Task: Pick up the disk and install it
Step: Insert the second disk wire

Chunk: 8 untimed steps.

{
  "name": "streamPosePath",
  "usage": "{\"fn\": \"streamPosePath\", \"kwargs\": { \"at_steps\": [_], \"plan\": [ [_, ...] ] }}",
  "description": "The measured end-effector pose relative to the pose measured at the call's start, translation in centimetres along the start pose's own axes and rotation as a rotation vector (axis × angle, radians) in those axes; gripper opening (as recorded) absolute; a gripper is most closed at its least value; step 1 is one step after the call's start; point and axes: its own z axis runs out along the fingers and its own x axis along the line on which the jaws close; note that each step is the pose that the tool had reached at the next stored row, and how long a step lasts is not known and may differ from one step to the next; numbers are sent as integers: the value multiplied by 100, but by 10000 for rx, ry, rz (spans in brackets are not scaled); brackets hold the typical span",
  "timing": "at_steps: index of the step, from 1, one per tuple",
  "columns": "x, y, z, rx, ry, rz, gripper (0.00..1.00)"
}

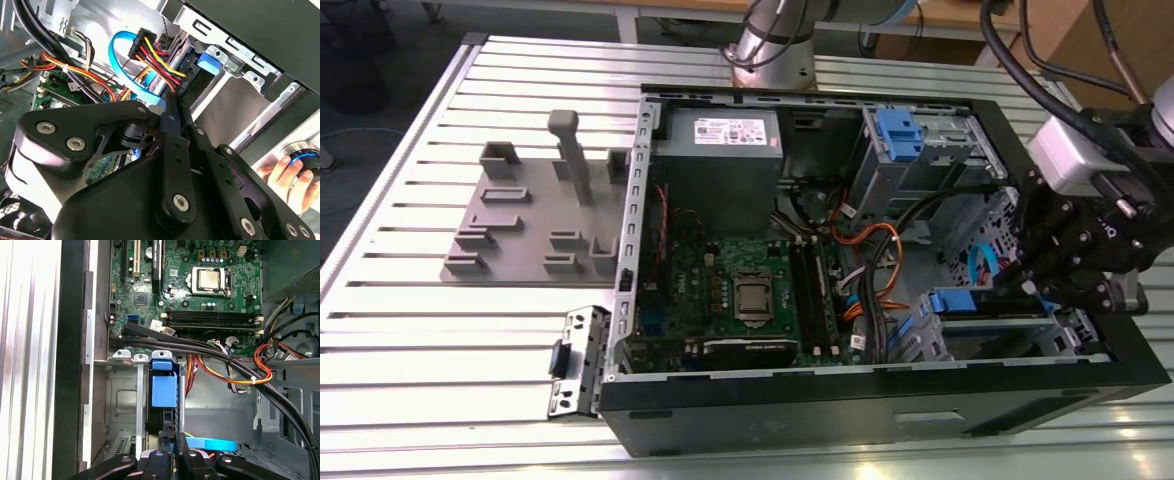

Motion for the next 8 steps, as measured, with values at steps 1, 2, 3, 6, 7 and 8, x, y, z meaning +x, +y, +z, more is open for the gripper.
{"fn": "streamPosePath", "kwargs": {
  "at_steps": [1,2,3,6,7,8],
  "plan": [
    [0,0,2,1,-34,-1,16],
    [0,0,3,2,-83,-5,16],
    [0,0,3,2,-125,-7,16],
    [3,0,3,4,-191,-11,16],
    [8,0,4,4,-192,-11,16],
    [14,0,3,4,-192,-12,16]
  ]
}}
